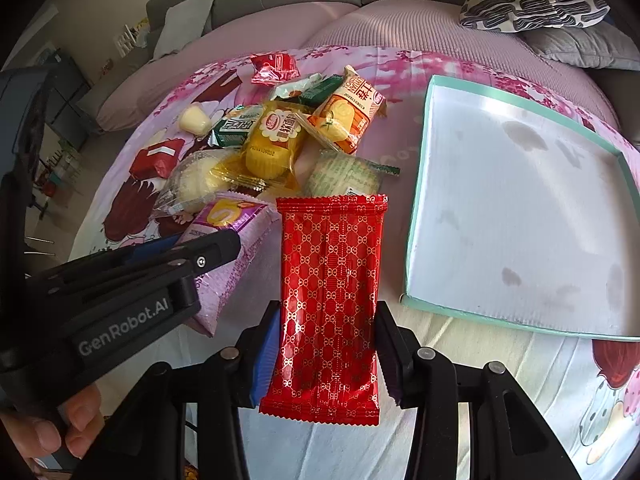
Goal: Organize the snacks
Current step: 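Carry both packs over the white tray and open both grippers to release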
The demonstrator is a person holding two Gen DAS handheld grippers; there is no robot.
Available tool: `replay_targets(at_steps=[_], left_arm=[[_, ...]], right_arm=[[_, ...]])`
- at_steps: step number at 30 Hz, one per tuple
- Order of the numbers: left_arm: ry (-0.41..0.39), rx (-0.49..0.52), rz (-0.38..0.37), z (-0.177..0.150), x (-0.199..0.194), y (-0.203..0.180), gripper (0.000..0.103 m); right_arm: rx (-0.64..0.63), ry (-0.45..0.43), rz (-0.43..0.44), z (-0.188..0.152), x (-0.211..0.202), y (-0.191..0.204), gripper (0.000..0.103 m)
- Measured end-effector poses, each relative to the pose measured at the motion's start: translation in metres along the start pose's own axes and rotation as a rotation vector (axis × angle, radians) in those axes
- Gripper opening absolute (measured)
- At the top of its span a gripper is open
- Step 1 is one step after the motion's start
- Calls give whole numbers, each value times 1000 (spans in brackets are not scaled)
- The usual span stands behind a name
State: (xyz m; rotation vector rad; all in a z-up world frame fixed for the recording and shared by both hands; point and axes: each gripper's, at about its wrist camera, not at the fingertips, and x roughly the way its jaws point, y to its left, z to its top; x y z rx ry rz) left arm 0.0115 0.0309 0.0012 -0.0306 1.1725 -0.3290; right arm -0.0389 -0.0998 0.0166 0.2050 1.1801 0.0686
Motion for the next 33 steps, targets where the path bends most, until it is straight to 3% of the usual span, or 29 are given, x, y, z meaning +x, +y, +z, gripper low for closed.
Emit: replay_targets(at_steps=[18,24,33], left_arm=[[-59,-18,0,4,-13,-4,37],[-101,-7,-22,10,-19,-15,36],[-140,117,-72,24,-19,-68,36]], right_arm=[[29,-43,16,1,-14,-9,48],[127,-89,-10,9,-27,-41,48],[315,-167,-108,11,-42,-110,47]])
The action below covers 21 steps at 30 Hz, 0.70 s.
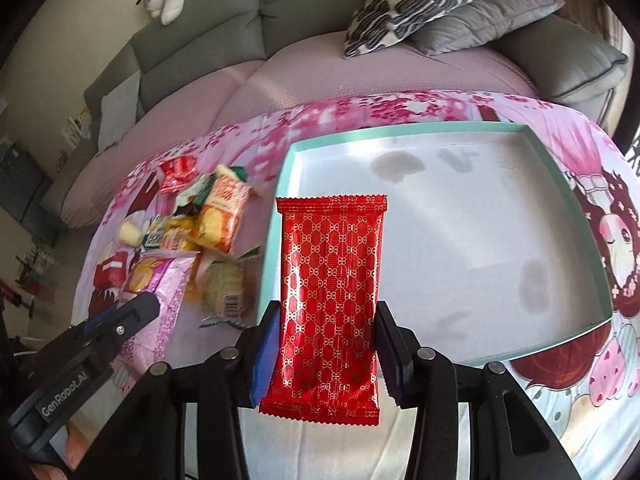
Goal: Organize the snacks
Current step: 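Carry both packs over the white tray and open both grippers to release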
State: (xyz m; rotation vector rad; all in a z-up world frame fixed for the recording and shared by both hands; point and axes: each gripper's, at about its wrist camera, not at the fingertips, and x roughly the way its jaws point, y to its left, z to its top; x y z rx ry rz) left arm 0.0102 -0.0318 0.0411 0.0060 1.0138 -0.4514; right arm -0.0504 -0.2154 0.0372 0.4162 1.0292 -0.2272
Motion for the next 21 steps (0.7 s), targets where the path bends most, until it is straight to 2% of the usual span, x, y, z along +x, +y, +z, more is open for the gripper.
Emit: replay_targets(at_steps=[2,7,15,21], left_arm=[[-2,40,-16,4,5,-16,36],[4,150,-56,12,22,-56,37],[38,277,-81,16,58,-103,37],[78,307,-93,11,83,-118,37]], right_arm=[[54,-11,-20,8,-1,-17,47],[141,-72,-145,22,-9,-59,47],[230,-129,-207,29,-13,-102,47],[235,-99,-226,27,4,-110,48]])
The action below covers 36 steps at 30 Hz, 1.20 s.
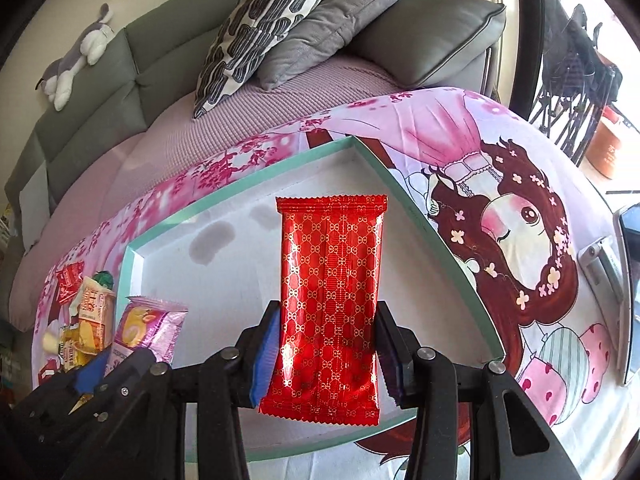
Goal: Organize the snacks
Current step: 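Carry both packs over the white tray and open both grippers to release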
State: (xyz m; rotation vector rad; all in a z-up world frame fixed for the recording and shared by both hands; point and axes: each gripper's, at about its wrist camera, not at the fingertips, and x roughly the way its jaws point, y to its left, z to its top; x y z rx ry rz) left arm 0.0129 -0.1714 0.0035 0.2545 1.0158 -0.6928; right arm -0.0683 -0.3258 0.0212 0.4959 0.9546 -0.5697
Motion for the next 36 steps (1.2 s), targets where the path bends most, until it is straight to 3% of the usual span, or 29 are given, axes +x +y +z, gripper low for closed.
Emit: replay_targets(at_steps=[4,10,16,20,22,23,30,31,36], left_arm=[[48,-10,-10,-5,15,0,37],[55,-19,-9,-7,17,1,40],[87,-20,-7,-10,27,-1,43],[102,3,21,-11,33,-4,48],[104,16,28,-12,34,-7,56],[106,21,30,-12,35,-8,62],[112,43,42,-13,39,-12,79],[114,43,43,-13,40,-11,81],[105,57,59,-15,39,-12,84]], right_arm=[[-8,53,-8,-6,14,0,48],[-23,101,-24,-9,26,2,48],[-50,102,-49,-10,26,6,48],[-60,103,-54,-9,27,8,49],[-67,102,-57,-9,27,9,51],[-70,102,-57,-9,27,9,54],[-95,102,-52,-9,29,12,65],[-96,103,-53,-9,29,12,71],[-85,102,-53,-8,30,9,85]])
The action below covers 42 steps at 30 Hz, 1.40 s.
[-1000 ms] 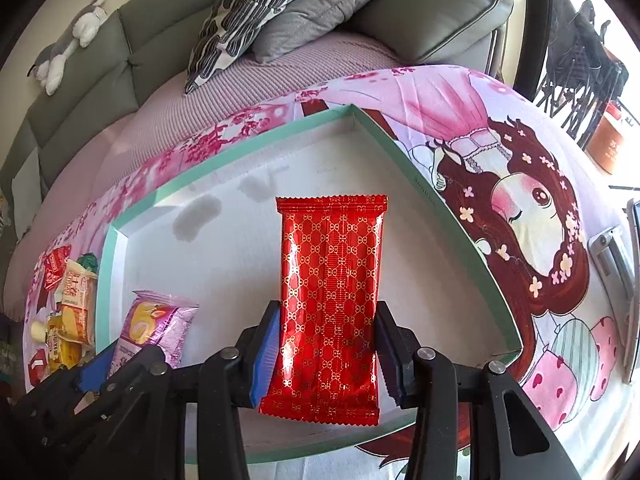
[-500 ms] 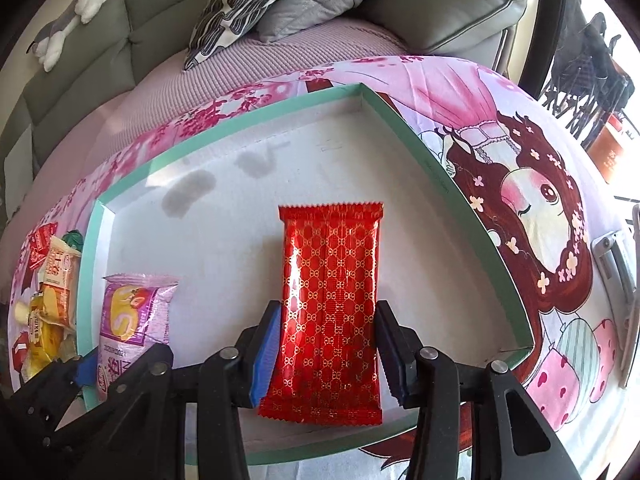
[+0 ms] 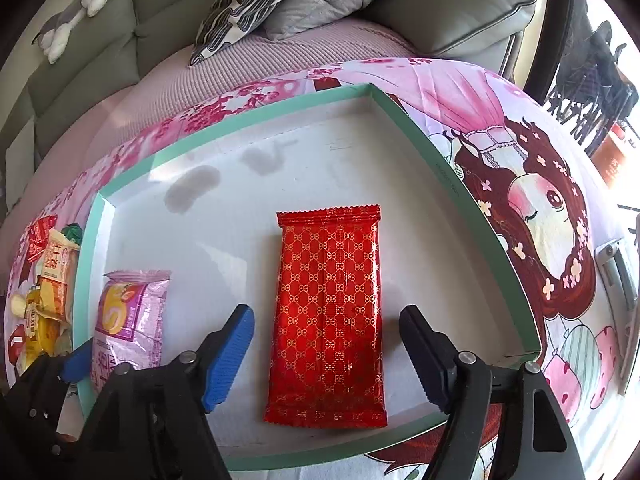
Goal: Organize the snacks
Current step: 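Move both grippers back toward the snack pile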
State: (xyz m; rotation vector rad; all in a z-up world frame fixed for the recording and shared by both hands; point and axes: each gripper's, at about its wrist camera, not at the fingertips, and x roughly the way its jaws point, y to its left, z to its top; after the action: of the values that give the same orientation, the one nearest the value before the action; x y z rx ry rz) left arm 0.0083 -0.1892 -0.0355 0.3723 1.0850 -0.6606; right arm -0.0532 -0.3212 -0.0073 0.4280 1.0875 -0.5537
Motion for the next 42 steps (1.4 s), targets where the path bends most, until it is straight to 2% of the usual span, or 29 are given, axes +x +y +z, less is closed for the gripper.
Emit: replay_targets(at_steps=[1,3,4,13,18,25,31,38,40,42], left_arm=[[-3,2,1,0,0,-1,85],[-12,5,2,0,-2,-2,98],[-20,5,3,0,-3,-3,99],[-83,1,13,3,-18,-1,100],[-114,-6,16,4,-27,2,100],[-166,-41,58,3,-39,19,100],[-186,-121,61,-1,-52,47,100],[-216,-244,80,-9,-79,97,100],[-221,-278,102,-12,-86,114,100],[-216,-299,155,-17,-91,130,100]], right_arm=[[1,-2,-3,0,0,0,90],[-1,-12,-12,0,-1,-1,98],[0,-19,-15,0,-2,-1,103],[16,-65,-6,1,-12,-2,103],[33,-130,5,4,-26,-5,103],[40,-162,41,6,-35,-3,103],[39,-162,65,5,-38,0,103],[19,-160,153,3,-39,17,103],[-2,-164,173,1,-40,28,103],[-37,-162,203,-1,-42,42,103]])
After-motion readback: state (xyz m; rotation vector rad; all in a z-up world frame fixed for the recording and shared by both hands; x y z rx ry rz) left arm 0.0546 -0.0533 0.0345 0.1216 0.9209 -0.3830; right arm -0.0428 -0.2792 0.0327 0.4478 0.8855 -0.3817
